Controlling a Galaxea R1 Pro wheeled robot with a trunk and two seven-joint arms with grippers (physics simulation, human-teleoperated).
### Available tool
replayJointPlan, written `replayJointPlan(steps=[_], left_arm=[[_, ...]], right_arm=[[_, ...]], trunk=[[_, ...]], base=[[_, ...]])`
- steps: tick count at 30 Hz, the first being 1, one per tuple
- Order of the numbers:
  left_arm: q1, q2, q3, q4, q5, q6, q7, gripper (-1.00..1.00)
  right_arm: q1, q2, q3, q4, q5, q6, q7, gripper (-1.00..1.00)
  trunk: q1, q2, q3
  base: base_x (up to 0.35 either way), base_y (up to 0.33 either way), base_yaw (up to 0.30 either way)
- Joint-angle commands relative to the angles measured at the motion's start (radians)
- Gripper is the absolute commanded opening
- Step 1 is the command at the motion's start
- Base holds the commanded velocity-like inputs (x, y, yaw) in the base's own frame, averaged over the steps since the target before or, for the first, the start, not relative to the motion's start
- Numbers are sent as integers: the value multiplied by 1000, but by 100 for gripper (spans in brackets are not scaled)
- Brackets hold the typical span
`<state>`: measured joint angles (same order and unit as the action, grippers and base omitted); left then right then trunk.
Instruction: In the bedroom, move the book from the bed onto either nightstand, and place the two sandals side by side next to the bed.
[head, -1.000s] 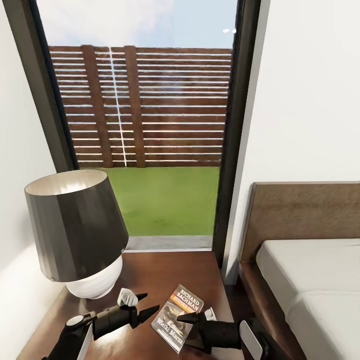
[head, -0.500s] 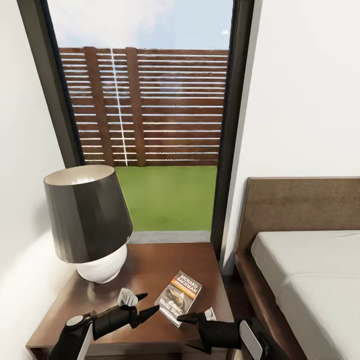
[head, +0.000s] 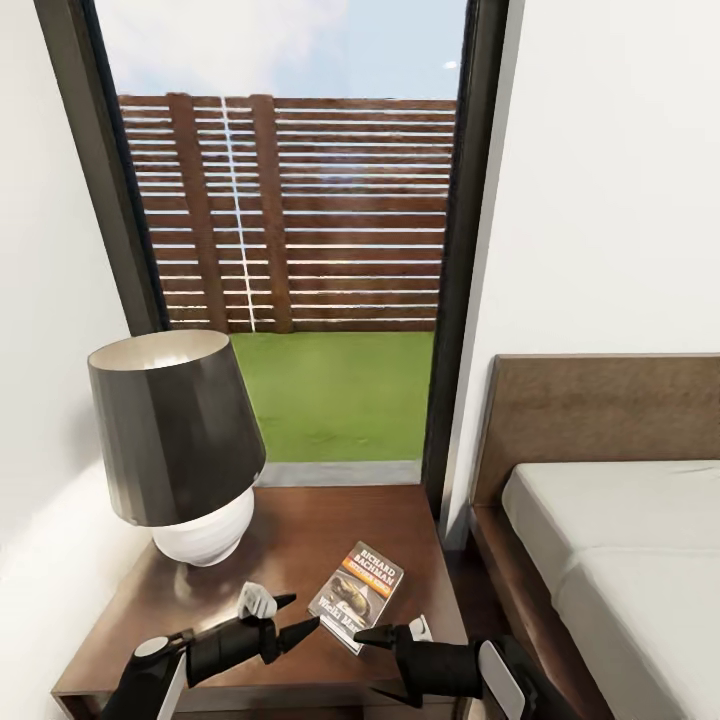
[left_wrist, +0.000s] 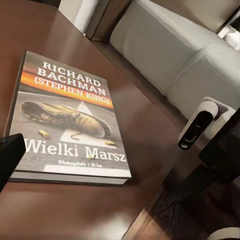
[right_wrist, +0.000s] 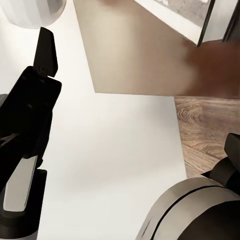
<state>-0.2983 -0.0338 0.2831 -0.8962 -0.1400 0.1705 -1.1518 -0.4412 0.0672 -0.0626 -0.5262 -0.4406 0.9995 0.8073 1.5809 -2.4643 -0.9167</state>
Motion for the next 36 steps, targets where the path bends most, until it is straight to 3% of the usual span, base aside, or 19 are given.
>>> replayJointPlan(steps=[1,26,36], left_arm=[[-1,-2,5,-1,-7,11,-7,100],[-1,-2,6,-2,-8,12,-9,100],[-1,-2,7,-3,-7,14,-13,100]], right_arm=[[-1,1,-6,0,8,4,6,100],[-1,2,-3,-1,8,2,6,100],[-1,2,-3,-1,6,-101,6,100]], trunk=[[0,0,-1],[-96,175,77],[-134,245,109]], base=[[0,0,0],[0,0,0],[0,0,0]])
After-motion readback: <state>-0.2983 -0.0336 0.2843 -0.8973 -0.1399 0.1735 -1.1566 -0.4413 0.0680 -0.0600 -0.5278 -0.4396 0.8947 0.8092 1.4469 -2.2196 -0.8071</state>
